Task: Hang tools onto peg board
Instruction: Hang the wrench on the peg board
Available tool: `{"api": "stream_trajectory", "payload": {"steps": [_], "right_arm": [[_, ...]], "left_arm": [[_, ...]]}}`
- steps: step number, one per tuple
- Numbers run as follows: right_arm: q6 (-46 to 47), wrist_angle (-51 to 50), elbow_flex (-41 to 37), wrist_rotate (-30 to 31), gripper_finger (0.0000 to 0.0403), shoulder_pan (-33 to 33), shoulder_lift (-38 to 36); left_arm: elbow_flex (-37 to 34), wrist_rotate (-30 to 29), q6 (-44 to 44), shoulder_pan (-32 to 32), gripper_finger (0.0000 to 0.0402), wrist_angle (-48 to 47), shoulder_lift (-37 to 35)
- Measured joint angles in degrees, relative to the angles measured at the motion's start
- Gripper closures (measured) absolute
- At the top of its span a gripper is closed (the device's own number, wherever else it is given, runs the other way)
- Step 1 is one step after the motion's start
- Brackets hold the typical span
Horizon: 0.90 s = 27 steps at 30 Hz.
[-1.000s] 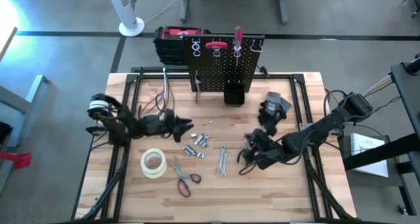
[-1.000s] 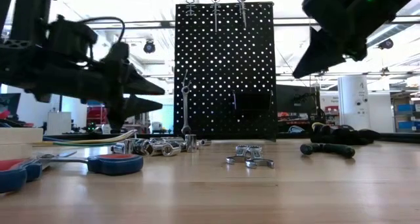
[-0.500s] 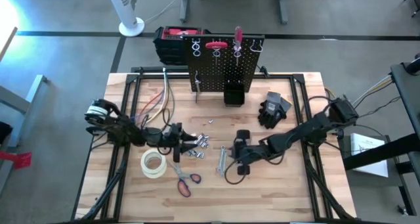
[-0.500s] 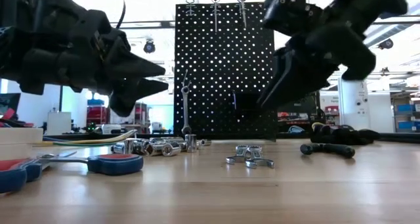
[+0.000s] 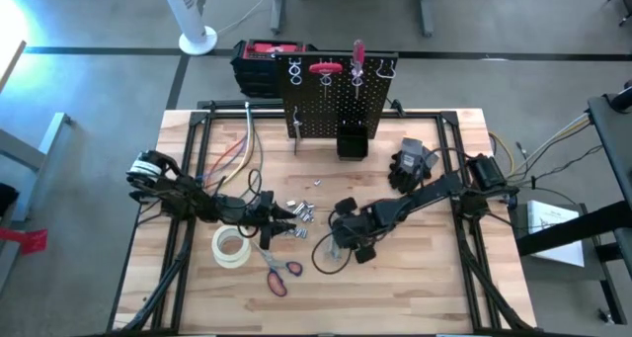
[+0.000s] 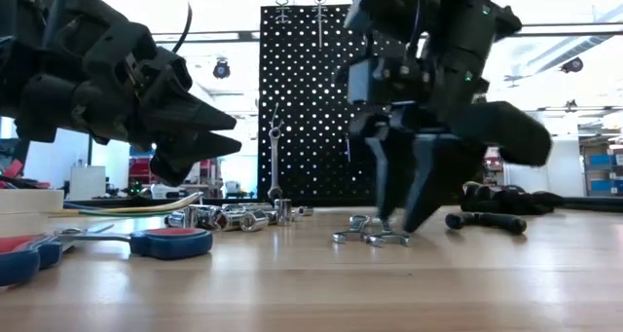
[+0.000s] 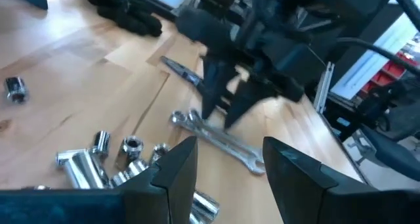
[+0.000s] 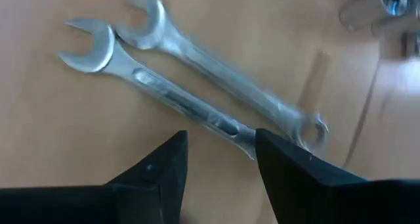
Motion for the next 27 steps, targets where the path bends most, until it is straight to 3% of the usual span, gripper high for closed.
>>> {"api": "stream_trajectory", "payload": {"steps": [5, 8, 12, 27], "right_arm": [[2.3, -10.9, 2.5, -4.5, 0.0264, 0.0, -0.3], [2.3, -11.5, 3.0, -7.2, 0.0277, 0.9, -1.3], [0.9, -10.7, 4.6, -6.3, 0.0287, 1.1, -3.4], [-4.1, -10.4, 1.3, -5.9, 0.0257, 0.3, -1.0]], "left_arm": [[0.1, -0.4, 0.1, 0.0, 0.0238, -0.2, 0.0], [0.1, -0.4, 0.1, 0.0, 0.0238, -0.2, 0.0], [0.1, -0.5, 0.1, 0.0, 0.0238, -0.2, 0.0], [0.2, -0.5, -0.1, -0.2, 0.0238, -0.2, 0.0]]}}
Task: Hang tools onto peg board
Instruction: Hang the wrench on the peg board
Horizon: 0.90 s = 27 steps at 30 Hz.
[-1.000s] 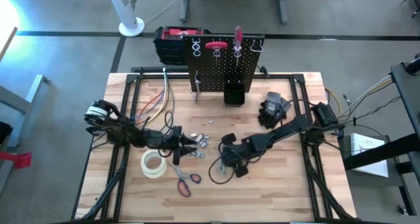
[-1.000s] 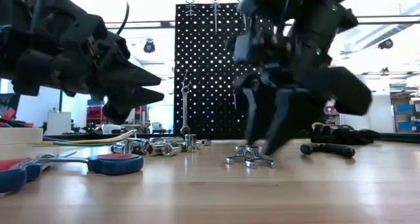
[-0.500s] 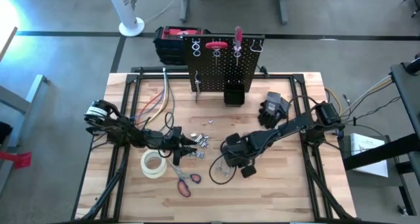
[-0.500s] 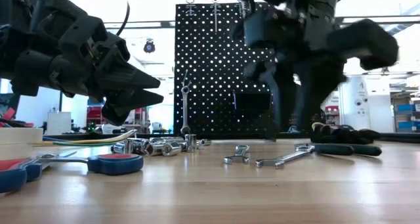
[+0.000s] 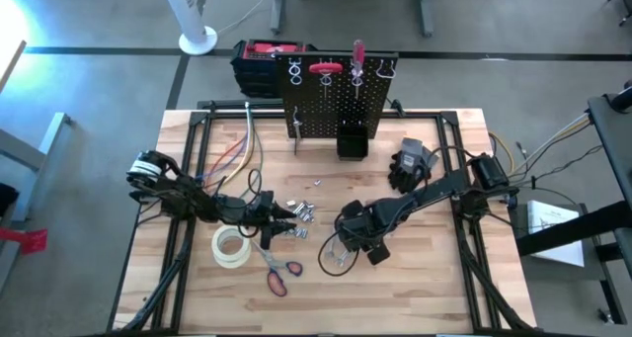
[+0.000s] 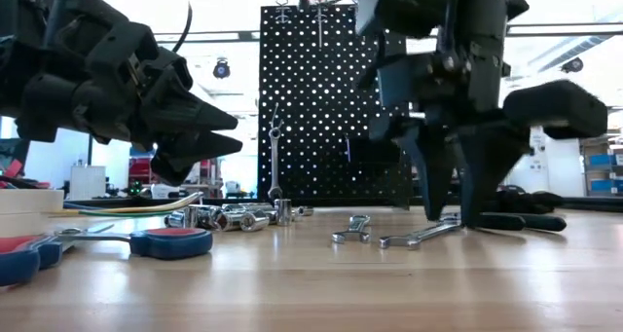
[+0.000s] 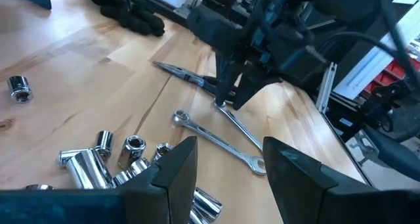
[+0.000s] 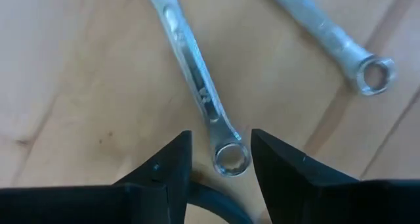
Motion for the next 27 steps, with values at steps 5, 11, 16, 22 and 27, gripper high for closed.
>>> {"api": "stream_trajectory", "payload": {"steps": [5, 11, 16, 22, 27], "right_arm": [[-0.3, 1.1, -1.5, -2.6, 0.0276, -1.3, 1.2], [-0.4, 1.0, -1.6, -4.0, 0.0351, -1.6, 1.8], [-0.7, 0.5, -1.4, -3.5, 0.0391, -1.3, 1.1], [-0.1, -2.1, 0.5, -1.6, 0.0402, -0.7, -1.7], [1.2, -5.5, 3.1, 5.7, 0.0401, 1.4, -4.3]], "left_arm": [[0.9, 0.0, 0.1, 0.0, 0.0238, -0.3, 0.0], [1.9, 0.0, 0.2, 0.0, 0.0238, -1.6, 0.0], [1.9, 0.0, 0.2, 0.0, 0.0238, -1.7, 0.0], [1.9, 0.0, 0.0, 0.0, 0.0238, -1.7, 0.0], [2.3, 0.4, -1.0, 0.0, 0.0238, -0.3, 0.0]]}}
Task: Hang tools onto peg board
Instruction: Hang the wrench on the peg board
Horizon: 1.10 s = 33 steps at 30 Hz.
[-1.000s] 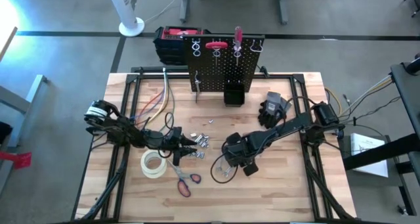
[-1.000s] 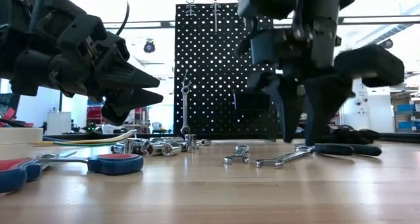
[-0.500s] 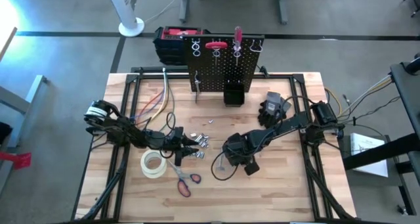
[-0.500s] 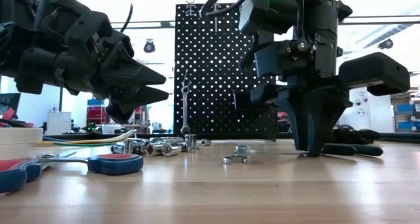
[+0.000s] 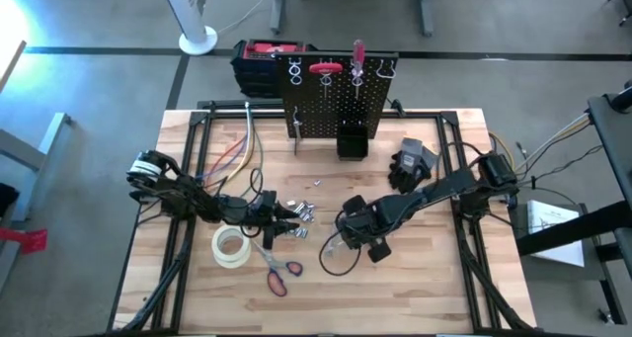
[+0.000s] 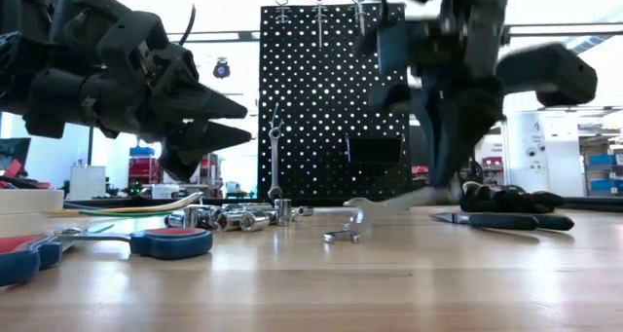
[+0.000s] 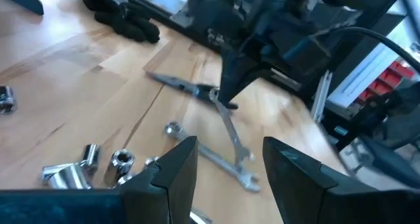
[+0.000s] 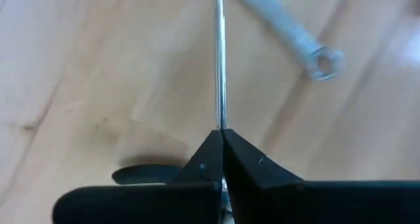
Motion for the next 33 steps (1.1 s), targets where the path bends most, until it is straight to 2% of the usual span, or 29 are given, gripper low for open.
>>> {"api": "stream_trajectory", "payload": {"steps": [4, 8, 11, 15, 18, 22, 26, 33], "right_arm": [[0.8, -1.7, 2.0, 7.9, 0.0401, 1.9, -0.1], [1.2, -1.2, 3.0, 8.4, 0.0401, 2.8, -0.1], [1.8, -1.3, 3.4, 8.7, 0.0402, 3.3, -0.1], [2.8, -1.4, 3.5, 9.0, 0.0402, 3.7, -0.1], [7.4, -0.3, 3.4, 8.9, 0.0402, 3.4, -0.1], [18.4, 5.3, 2.4, 6.1, 0.0399, 1.6, 0.1], [27.2, 10.8, 0.2, 3.0, 0.0365, 0.7, 1.0], [35.9, 15.9, -5.1, 3.3, 0.0258, 0.7, 2.2]], "left_arm": [[3.9, 1.9, 2.0, 0.0, 0.0238, -0.6, 0.0], [9.7, 5.0, 4.5, 0.0, 0.0238, -7.5, 0.0], [14.9, 5.9, 6.4, 0.0, 0.0238, -18.0, 0.0], [22.8, 5.9, 8.4, 0.0, 0.0238, -38.2, 0.0], [28.3, 5.6, 9.4, 0.0, 0.0238, -51.7, 0.1], [32.5, 3.8, 12.5, -0.6, 0.0238, -58.3, 0.2], [33.6, 3.6, 14.2, -0.7, 0.0238, -58.3, 0.2], [32.2, 2.6, 13.9, -1.0, 0.0238, -58.5, 0.2]]}}
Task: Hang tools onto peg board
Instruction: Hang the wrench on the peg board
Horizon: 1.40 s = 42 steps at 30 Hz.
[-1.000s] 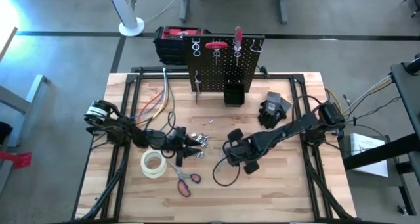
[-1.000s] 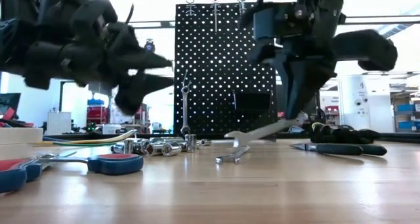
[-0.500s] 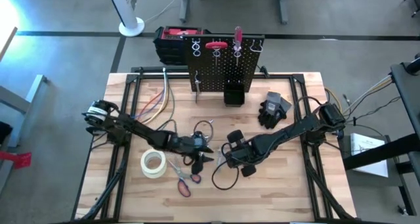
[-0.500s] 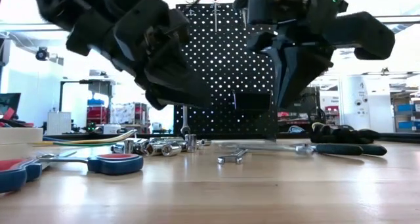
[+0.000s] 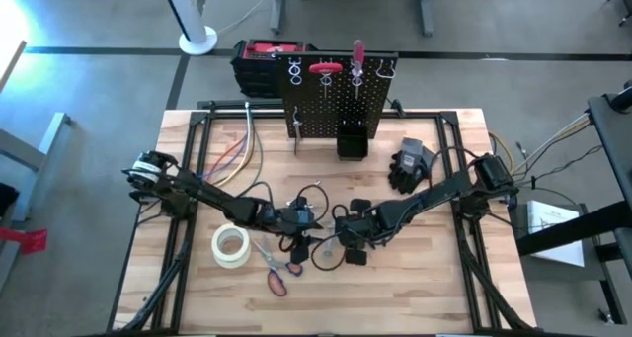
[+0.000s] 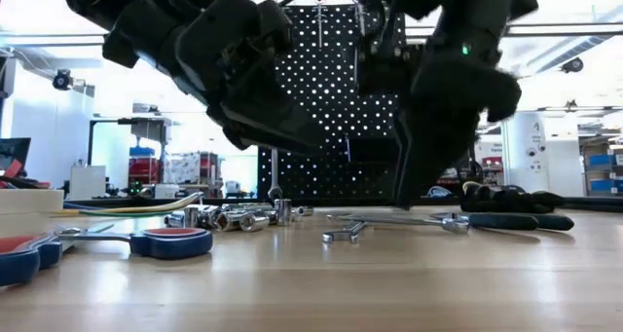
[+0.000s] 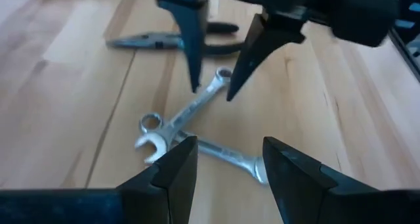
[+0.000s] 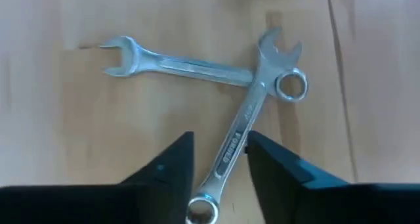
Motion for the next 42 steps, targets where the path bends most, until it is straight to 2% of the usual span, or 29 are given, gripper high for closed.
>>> {"api": "stream_trajectory", "payload": {"steps": [4, 8, 11, 16, 18, 22, 26, 30, 34, 39, 42], "right_arm": [[2.4, 0.5, -2.1, 0.1, 0.0219, -0.5, 1.3], [2.5, 1.6, -3.4, -1.0, 0.0222, -1.1, 1.5], [1.6, 1.8, -3.7, -1.6, 0.0260, -1.1, 1.6], [-1.4, 1.6, -3.9, -2.6, 0.0372, -1.2, 1.6], [-3.1, 1.5, -4.0, -2.9, 0.0388, -1.3, 1.6], [-5.1, 0.6, -3.6, -2.3, 0.0392, -1.1, 1.2], [-7.6, -2.9, -1.7, 1.3, 0.0397, -0.1, 0.8], [-9.9, -8.4, 2.0, 7.6, 0.0400, 1.3, 0.8], [-11.7, -12.0, 4.9, 10.6, 0.0401, 2.6, 0.7], [-17.6, -12.6, 7.9, 15.6, 0.0402, 5.3, 0.6], [-20.6, -12.5, 9.7, 18.3, 0.0402, 6.8, 0.6]], "left_arm": [[-1.1, -0.4, -0.7, -0.1, 0.0238, 0.5, 0.0], [-2.1, -1.3, -1.4, -0.1, 0.0238, 2.6, 0.0], [-2.5, -1.3, -1.9, -0.1, 0.0238, 2.6, 0.0], [-2.7, -1.3, -2.4, -0.3, 0.0238, 2.7, 0.0], [-2.7, -1.3, -2.5, -0.5, 0.0238, 2.7, 0.0], [-2.8, -1.3, -2.5, -0.7, 0.0238, 2.7, 0.0], [-2.8, -1.3, -1.8, -0.7, 0.0238, 3.8, 0.0], [-2.8, -1.3, 0.8, -0.7, 0.0238, 8.0, 0.0], [-2.8, -1.3, 4.7, -0.6, 0.0238, 12.3, 0.0], [-2.7, -0.5, 6.8, -0.4, 0.0238, 12.6, 0.0], [-2.1, 2.3, 6.8, -0.2, 0.0238, 12.4, 0.0]]}}
